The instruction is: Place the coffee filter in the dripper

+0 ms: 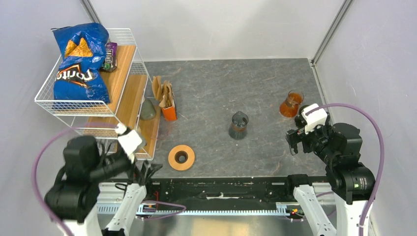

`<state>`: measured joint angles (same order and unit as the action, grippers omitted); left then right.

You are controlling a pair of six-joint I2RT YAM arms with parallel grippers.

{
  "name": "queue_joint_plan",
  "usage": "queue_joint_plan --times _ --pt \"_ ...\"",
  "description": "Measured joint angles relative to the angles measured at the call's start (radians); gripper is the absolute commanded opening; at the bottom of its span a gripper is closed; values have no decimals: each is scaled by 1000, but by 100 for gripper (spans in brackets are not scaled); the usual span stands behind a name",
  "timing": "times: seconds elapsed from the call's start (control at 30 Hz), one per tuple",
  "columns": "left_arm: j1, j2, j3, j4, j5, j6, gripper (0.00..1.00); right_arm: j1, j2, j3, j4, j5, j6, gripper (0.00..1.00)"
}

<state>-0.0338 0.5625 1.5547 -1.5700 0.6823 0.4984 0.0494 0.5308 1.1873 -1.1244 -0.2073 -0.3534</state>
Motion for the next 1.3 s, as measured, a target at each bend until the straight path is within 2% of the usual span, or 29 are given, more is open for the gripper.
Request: queue_joint_plan --times 0.17,0.37,0.5,0.57,0.77,1.0,1.3 --pt "26 200 6 3 87 27 100 0 72 8 0 -39 19 99" --pt "26 337 55 20 84 86 100 0 217 10 10 -84 40 99" --pt "-9 463 151 29 47 127 100 0 338 19 28 -88 39 99" --pt "-101 531 210 55 -11 127 100 0 397 34 39 -88 37 99" --pt "-536 629 222 109 -271 100 100 0 519 139 35 -90 19 99" --pt "-752 698 247 141 -500 52 100 -1 634 383 -63 -118 18 99" --pt "-866 789 253 274 -616 -51 100 -1 638 406 -204 -83 55 99"
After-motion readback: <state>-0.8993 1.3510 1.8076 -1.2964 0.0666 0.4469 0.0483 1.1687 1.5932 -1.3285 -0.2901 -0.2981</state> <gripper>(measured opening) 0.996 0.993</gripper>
